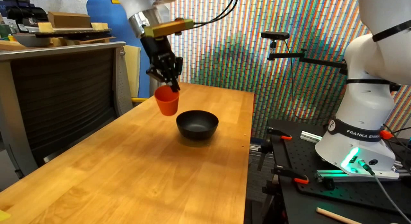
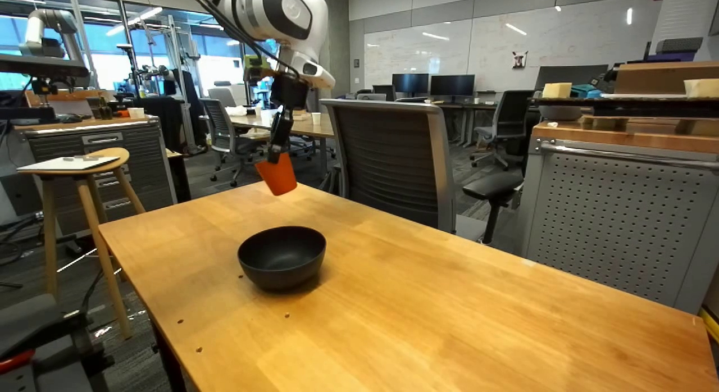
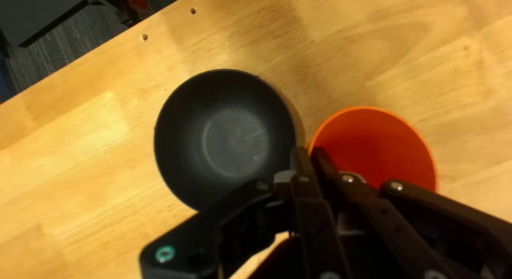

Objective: Pick up the orange cup from the table and put it in the black bowl.

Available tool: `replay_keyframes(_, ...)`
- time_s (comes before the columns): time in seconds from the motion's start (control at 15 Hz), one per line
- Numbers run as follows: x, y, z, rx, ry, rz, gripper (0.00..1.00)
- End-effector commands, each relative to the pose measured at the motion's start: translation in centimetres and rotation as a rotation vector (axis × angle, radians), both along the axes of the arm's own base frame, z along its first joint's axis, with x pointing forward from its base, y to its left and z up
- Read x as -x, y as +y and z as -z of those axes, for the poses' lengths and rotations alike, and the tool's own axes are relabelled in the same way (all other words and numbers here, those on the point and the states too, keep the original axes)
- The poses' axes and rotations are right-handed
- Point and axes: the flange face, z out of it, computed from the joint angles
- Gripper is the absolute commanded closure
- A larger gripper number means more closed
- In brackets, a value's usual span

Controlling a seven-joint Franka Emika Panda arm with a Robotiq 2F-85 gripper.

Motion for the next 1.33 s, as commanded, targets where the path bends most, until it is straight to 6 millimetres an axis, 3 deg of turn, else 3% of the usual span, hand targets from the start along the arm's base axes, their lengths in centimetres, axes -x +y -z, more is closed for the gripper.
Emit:
replay_keyframes(0.0,2.2,-4.2,-3.4,0.01,-0.002,0.142,0.98)
replay_keyframes(0.13,3.2,-6.4,-2.0,-0.016,0.046,0.211,0.98)
replay_keyframes(0.47,4.8,-9.5,4.7,-0.071,0.153,0.32,0.98)
replay_keyframes(0.8,5.6,-10.2,10.7,-0.125,0.212,0.373,0.98)
replay_keyframes(1.07,5.6,-10.5,13.1,-0.175,0.2,0.399,0.98)
replay_keyframes(1.13,5.6,-10.7,13.3,-0.171,0.193,0.405,0.97)
replay_keyframes(1.2,5.7,-11.0,13.2,-0.168,0.185,0.412,0.69)
replay_keyframes(1.27,5.9,-11.2,12.9,-0.159,0.177,0.418,0.7)
